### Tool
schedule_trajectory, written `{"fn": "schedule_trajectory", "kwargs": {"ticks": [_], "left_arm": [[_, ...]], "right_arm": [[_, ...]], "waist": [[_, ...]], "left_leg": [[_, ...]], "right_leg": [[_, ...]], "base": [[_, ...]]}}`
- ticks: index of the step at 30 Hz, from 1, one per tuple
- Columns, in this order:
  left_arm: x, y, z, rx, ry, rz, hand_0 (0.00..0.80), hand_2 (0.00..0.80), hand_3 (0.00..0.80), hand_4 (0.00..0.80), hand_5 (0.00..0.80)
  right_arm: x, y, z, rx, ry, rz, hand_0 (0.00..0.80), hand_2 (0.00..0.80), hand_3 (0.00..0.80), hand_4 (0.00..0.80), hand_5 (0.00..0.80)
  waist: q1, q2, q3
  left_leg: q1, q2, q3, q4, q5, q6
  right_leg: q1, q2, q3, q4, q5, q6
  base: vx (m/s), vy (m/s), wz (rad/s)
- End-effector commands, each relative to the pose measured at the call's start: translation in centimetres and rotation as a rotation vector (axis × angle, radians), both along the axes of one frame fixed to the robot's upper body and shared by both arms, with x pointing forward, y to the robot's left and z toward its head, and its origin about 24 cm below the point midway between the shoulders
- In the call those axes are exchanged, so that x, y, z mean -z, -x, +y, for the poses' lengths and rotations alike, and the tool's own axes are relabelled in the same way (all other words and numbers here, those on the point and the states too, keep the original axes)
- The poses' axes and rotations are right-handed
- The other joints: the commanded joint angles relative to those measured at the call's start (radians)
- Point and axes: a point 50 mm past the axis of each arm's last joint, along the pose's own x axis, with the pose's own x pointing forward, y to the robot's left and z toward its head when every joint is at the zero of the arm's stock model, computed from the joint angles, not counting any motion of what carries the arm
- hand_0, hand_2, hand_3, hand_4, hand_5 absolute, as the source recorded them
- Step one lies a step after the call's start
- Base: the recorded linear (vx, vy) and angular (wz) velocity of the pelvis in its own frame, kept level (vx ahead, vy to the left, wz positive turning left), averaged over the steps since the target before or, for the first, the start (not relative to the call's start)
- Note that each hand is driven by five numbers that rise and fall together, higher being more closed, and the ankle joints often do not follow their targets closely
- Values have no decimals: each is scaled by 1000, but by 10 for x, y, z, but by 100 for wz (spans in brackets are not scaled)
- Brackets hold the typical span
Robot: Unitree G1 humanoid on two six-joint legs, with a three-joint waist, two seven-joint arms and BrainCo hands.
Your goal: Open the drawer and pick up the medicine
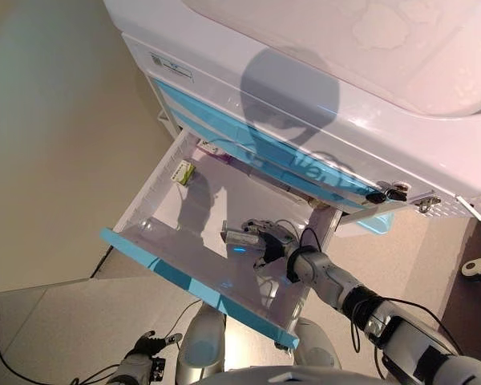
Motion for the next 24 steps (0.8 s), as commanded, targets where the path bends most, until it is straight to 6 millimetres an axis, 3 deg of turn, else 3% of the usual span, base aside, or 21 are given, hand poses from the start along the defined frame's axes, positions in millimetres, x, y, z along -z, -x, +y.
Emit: {"fn": "schedule_trajectory", "kwargs": {"ticks": [1,6,8,9,12,20,24], "left_arm": [[3,3,-4,-15,-2,30,0,0,0,0,0],[3,2,-5,-7,-3,28,0,0,0,0,0],[3,1,-7,-3,0,23,0,0,0,0,0],[3,1,-7,-5,1,22,0,0,0,0,0],[3,-1,-9,-3,3,18,0,0,0,0,0],[4,0,-10,3,2,28,0,0,0,0,0],[4,1,-9,-4,-6,35,0,0,0,0,0]], "right_arm": [[19,17,14,-70,64,50,627,627,627,627,627],[23,16,16,-76,90,49,627,627,627,627,627],[25,16,17,-70,94,49,678,678,678,678,678],[25,15,17,-73,94,48,753,753,753,753,753],[23,14,19,-70,86,41,800,800,800,800,800],[21,10,17,-57,78,19,800,800,800,800,800],[7,8,26,-76,10,-2,800,800,800,800,800]], "waist": [[1,-14,2],[5,-13,1],[6,-12,2],[6,-10,2],[5,-7,4],[8,-2,-3],[6,-8,-12]], "left_leg": [[-32,-44,-30,29,-28,12],[-31,-44,-31,26,-30,15],[-28,-44,-29,23,-31,17],[-28,-43,-29,22,-31,17],[-27,-44,-29,17,-29,17],[-25,-45,-40,-2,-23,17],[-14,-45,-41,-8,-25,20]], "right_leg": [[-82,-11,1,13,63,10],[-85,-12,6,17,62,12],[-87,-13,7,21,61,12],[-88,-13,7,22,60,12],[-90,-14,9,26,56,11],[-96,-17,1,35,49,12],[-94,-21,0,44,44,12]], "base": [[13,-3,9],[15,0,7],[0,0,0],[0,0,0],[0,0,0],[13,-2,0],[30,-4,1]]}}
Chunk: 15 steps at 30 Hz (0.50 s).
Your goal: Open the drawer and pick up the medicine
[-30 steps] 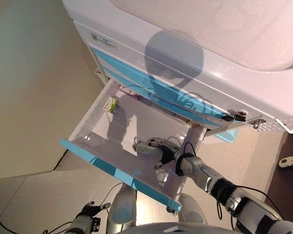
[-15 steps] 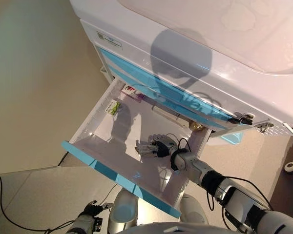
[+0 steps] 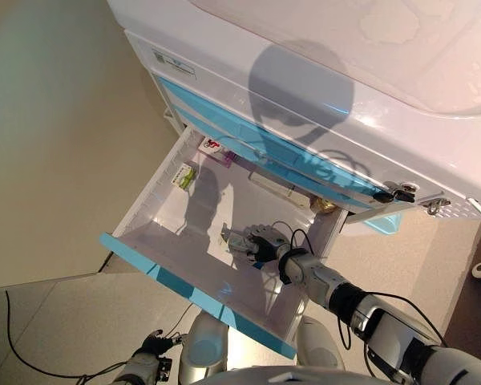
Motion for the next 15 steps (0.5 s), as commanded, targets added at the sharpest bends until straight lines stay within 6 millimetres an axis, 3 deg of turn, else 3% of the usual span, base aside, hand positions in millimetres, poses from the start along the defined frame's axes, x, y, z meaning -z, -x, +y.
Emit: {"fn": "schedule_trajectory", "kwargs": {"ticks": [1,3,8,11,12,15], "left_arm": [[2,4,1,-32,-25,36,0,0,0,0,0],[2,4,1,-37,-26,37,0,0,0,0,0],[0,12,15,-99,-46,62,0,0,0,0,0],[-1,15,20,-115,-53,69,0,0,0,0,0],[-2,17,25,-133,-57,74,0,0,0,0,0],[-3,19,30,-140,-61,83,0,0,0,0,0]], "right_arm": [[-9,5,19,-57,-65,-11,800,800,800,800,800],[-15,5,23,-69,-96,-18,800,800,800,800,800],[-65,0,42,-174,-243,-73,800,800,800,800,800],[-82,-1,43,-203,-278,-99,800,800,800,800,800],[-99,0,45,-242,-306,-114,800,800,800,800,800],[-111,2,47,-264,-370,-79,800,800,800,800,800]], "waist": [[0,-37,-17],[-2,-39,-20],[-16,-73,-48],[-18,-84,-56],[-23,-94,-66],[-27,-102,-79]], "left_leg": [[8,-44,-20,-9,-30,23],[11,-44,-18,-11,-31,24],[37,-37,7,-11,-48,29],[49,-35,19,-9,-56,31],[62,-34,29,-5,-64,32],[76,-34,39,-2,-71,34]], "right_leg": [[-77,-20,15,23,53,17],[-75,-20,18,23,52,17],[-56,-12,37,9,55,19],[-50,-7,51,5,56,20],[-42,-3,61,4,57,20],[-31,1,72,1,57,20]], "base": [[0,0,0],[0,0,0],[25,9,0],[28,18,-8],[31,21,-20],[42,17,-21]]}}
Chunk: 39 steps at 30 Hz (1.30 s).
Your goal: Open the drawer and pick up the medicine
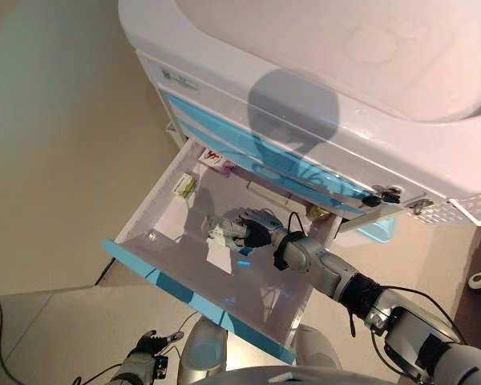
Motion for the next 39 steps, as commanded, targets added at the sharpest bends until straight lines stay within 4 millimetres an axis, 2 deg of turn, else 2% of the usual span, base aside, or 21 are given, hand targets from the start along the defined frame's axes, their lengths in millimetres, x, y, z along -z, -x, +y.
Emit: {"fn": "schedule_trajectory", "kwargs": {"ticks": [1,5,9,11,12,13,16,17,18,19,20,21,22,23,29,30,31,34,35,38,39], "left_arm": [[-2,17,22,-44,-40,86,0,0,0,0,0],[-3,20,27,-44,-38,98,0,0,0,0,0],[-6,23,34,-37,-30,101,0,0,0,0,0],[-7,25,40,-37,-9,97,0,0,0,0,0],[-8,25,41,-38,-4,99,0,0,0,0,0],[-8,25,40,-38,-4,99,0,0,0,0,0],[-8,31,43,-42,8,106,0,0,0,0,0],[-8,31,42,-42,9,106,0,0,0,0,0],[-7,35,43,-48,14,113,0,0,0,0,0],[-6,38,42,-50,22,118,0,0,0,0,0],[-6,38,42,-50,22,118,0,0,0,0,0],[-4,46,40,-57,29,135,0,0,0,0,0],[-4,46,40,-57,30,135,0,0,0,0,0],[-3,53,39,-57,35,153,0,0,0,0,0],[1,70,32,-56,53,190,0,0,0,0,0],[2,74,30,-52,56,205,0,0,0,0,0],[2,74,30,-52,56,205,0,0,0,0,0],[3,79,29,-48,65,216,0,0,0,0,0],[3,81,29,-45,66,224,0,0,0,0,0],[3,81,28,-47,68,223,0,0,0,0,0],[2,81,31,-49,60,224,0,0,0,0,0]], "right_arm": [[-38,8,30,-137,-212,75,800,800,800,800,800],[-43,12,31,-166,-288,175,800,800,800,800,800],[-61,14,30,-268,-353,307,800,800,800,800,800],[-104,15,27,-415,-384,376,800,800,800,800,800],[-115,17,24,-449,-383,396,800,800,800,800,800],[-115,17,24,-449,-383,396,800,800,800,800,800],[-148,23,14,-541,-337,421,800,800,800,800,800],[-148,23,14,-541,-337,420,800,800,800,800,800],[-169,27,6,-576,-288,406,800,800,800,800,800],[-179,29,3,-589,-264,393,800,800,800,800,800],[-179,29,3,-589,-264,393,800,800,800,800,800],[-202,31,-7,-590,-261,346,800,800,800,800,800],[-202,31,-7,-590,-261,345,800,800,800,800,800],[-226,30,-20,-562,-264,261,800,800,800,800,800],[-275,24,-57,-421,-301,34,800,800,800,800,800],[-289,17,-73,-336,-329,-51,800,800,800,800,800],[-289,17,-73,-336,-329,-51,800,800,800,800,800],[-310,2,-96,-196,-376,-168,800,800,800,800,800],[-320,-12,-113,-71,-394,-248,800,800,800,800,800],[-330,-25,-128,36,-415,-317,800,800,800,800,800],[-340,-39,-144,167,-414,-383,800,800,800,800,800]], "waist": [[-18,-74,-12],[-20,-80,-31],[-25,-90,-73],[-31,-106,-119],[-32,-109,-128],[-32,-109,-127],[-39,-124,-168],[-39,-124,-167],[-44,-134,-188],[-48,-137,-200],[-47,-136,-199],[-54,-141,-220],[-54,-141,-220],[-63,-147,-241],[-80,-147,-278],[-82,-145,-284],[-82,-145,-284],[-83,-143,-287],[-79,-144,-285],[-76,-143,-280],[-69,-145,-275]], "left_leg": [[50,-38,14,8,-77,34],[72,-38,24,3,-83,35],[109,-33,41,-4,-92,33],[144,-25,61,-13,-98,30],[153,-23,69,-16,-98,28],[154,-23,69,-17,-98,28],[178,-14,91,-27,-101,25],[179,-14,91,-27,-101,25],[195,-10,104,-31,-104,23],[203,-9,109,-34,-105,23],[203,-9,109,-34,-105,23],[220,-5,122,-40,-107,20],[220,-5,122,-40,-107,20],[232,-4,130,-44,-109,18],[250,-4,138,-52,-115,16],[254,-5,136,-54,-116,16],[254,-5,136,-54,-116,16],[258,-8,133,-56,-118,17],[258,-9,131,-56,-119,18],[256,-10,128,-57,-119,19],[253,-11,123,-57,-117,20]], "right_leg": [[-31,0,44,-9,54,20],[-10,4,50,-18,54,21],[29,10,59,-40,57,22],[64,17,72,-68,65,24],[72,19,76,-76,69,25],[72,19,76,-76,69,25],[94,25,90,-103,81,29],[95,25,90,-103,81,29],[108,28,97,-115,86,31],[115,29,100,-121,87,32],[115,29,100,-121,87,32],[128,31,103,-131,89,35],[129,31,103,-131,89,35],[140,32,106,-137,91,40],[159,31,103,-143,90,45],[165,30,97,-143,90,46],[165,30,96,-143,90,46],[170,28,91,-142,89,46],[171,26,85,-141,89,46],[172,26,80,-141,90,45],[172,26,74,-140,89,44]], "base": [[47,20,-9],[47,18,-17],[59,22,-9],[73,31,-17],[38,19,-14],[31,14,-22],[41,14,-18],[58,12,-7],[68,16,-17],[68,16,-21],[65,19,-30],[43,11,-30],[91,15,-30],[57,6,-22],[50,4,-10],[32,2,-5],[32,2,1],[0,0,0],[0,0,0],[10,1,5],[8,0,7]]}}
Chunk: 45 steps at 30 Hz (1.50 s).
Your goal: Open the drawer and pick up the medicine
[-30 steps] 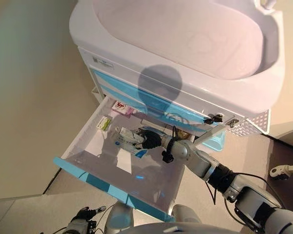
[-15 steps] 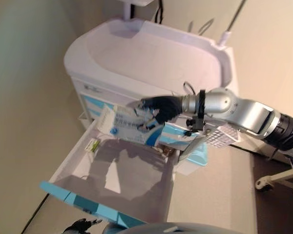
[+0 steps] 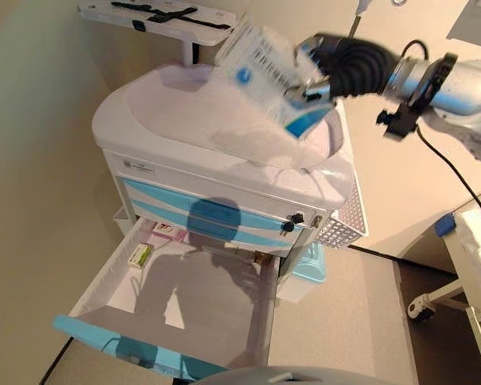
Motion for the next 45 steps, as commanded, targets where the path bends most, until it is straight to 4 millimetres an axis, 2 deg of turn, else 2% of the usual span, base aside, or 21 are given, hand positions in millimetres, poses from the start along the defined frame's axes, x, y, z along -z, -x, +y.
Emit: {"fn": "schedule_trajectory", "kwargs": {"ticks": [1,2,3,6,8,12,14,16,18,22,24,29,35,36,37,38,45], "left_arm": [[-4,-1,12,3,-25,18,0,0,0,0,0],[-4,-1,12,-4,-28,21,0,0,0,0,0],[-4,-1,12,-4,-28,21,0,0,0,0,0],[-4,-3,12,-7,-36,21,0,0,0,0,0],[-4,-5,12,-8,-37,20,0,0,0,0,0],[-5,-14,13,-6,-55,-2,0,0,0,0,0],[-5,-14,13,-7,-55,-2,0,0,0,0,0],[-6,-27,12,20,-72,-38,0,0,0,0,0],[-6,-27,12,20,-72,-38,0,0,0,0,0],[-6,-41,8,52,-69,-81,0,0,0,0,0],[-6,-43,7,55,-68,-87,0,0,0,0,0],[-5,-47,3,60,-54,-97,0,0,0,0,0],[-4,-50,-1,70,-43,-106,0,0,0,0,0],[-4,-54,-4,79,-37,-117,0,0,0,0,0],[-4,-54,-4,79,-37,-117,0,0,0,0,0],[-4,-55,-4,80,-35,-121,0,0,0,0,0],[-5,-58,-5,88,-38,-129,0,0,0,0,0]], "right_arm": [[-60,-2,-17,175,-45,-247,800,800,800,800,800],[-63,-12,-26,254,-65,-258,800,800,800,800,800],[-63,-12,-26,254,-65,-258,800,800,800,800,800],[-65,-36,-45,483,-65,-312,800,800,800,800,800],[-61,-43,-46,533,-51,-314,800,800,800,800,800],[-41,-66,-29,626,27,-321,800,800,800,800,800],[-41,-66,-28,626,27,-321,800,800,800,800,800],[-22,-80,-24,703,41,-298,800,800,800,800,800],[-22,-80,-24,702,41,-298,800,800,800,800,800],[5,-91,-26,754,101,-224,800,800,800,800,800],[7,-92,-28,763,98,-212,800,800,800,800,800],[28,-99,-22,761,149,-127,800,800,800,800,800],[30,-100,-18,759,204,-111,800,800,800,800,800],[31,-101,-18,761,231,-107,458,458,458,458,458],[31,-101,-18,761,231,-107,358,358,358,358,358],[29,-101,-16,758,232,-113,0,0,0,0,0],[18,-100,-9,746,217,-140,0,0,0,0,0]], "waist": [[29,-45,25],[35,-47,30],[34,-46,30],[51,-44,46],[56,-43,51],[80,-29,85],[79,-29,84],[101,-9,127],[100,-9,126],[122,15,167],[124,18,172],[136,19,182],[137,16,186],[135,15,187],[135,15,187],[134,15,187],[127,13,184]], "left_leg": [[16,-63,-18,32,-83,35],[14,-63,-23,31,-80,36],[14,-63,-23,31,-80,36],[1,-65,-36,32,-76,39],[-4,-66,-41,33,-74,40],[-43,-71,-64,40,-63,42],[-44,-72,-65,40,-63,42],[-89,-78,-92,43,-43,41],[-91,-78,-94,44,-43,41],[-140,-87,-138,36,-14,36],[-146,-90,-145,34,-10,35],[-162,-92,-160,30,-6,35],[-163,-93,-161,30,-7,33],[-163,-94,-162,31,-8,33],[-163,-94,-162,31,-8,33],[-163,-93,-161,31,-9,33],[-159,-92,-155,32,-13,35]], "right_leg": [[-50,-21,-26,87,0,54],[-50,-21,-30,86,0,53],[-50,-21,-30,86,0,53],[-53,-21,-40,86,-2,49],[-56,-21,-43,86,-2,48],[-79,-22,-58,89,-2,44],[-80,-23,-58,90,-2,44],[-114,-25,-79,96,0,39],[-116,-26,-80,96,-1,39],[-145,-28,-116,94,6,36],[-148,-28,-124,92,6,36],[-156,-26,-133,85,9,37],[-159,-26,-132,85,7,36],[-159,-26,-131,85,7,37],[-159,-26,-131,85,7,37],[-160,-26,-132,85,7,37],[-161,-28,-124,86,8,38]], "base": [[13,-2,10],[5,-2,11],[6,-3,11],[-1,-2,12],[-10,-8,9],[-33,-12,11],[-37,-9,21],[-87,-18,27],[-36,-10,23],[-40,-20,28],[-11,-16,29],[5,-12,9],[0,0,0],[0,0,0],[0,0,0],[0,0,0],[0,0,0]]}}
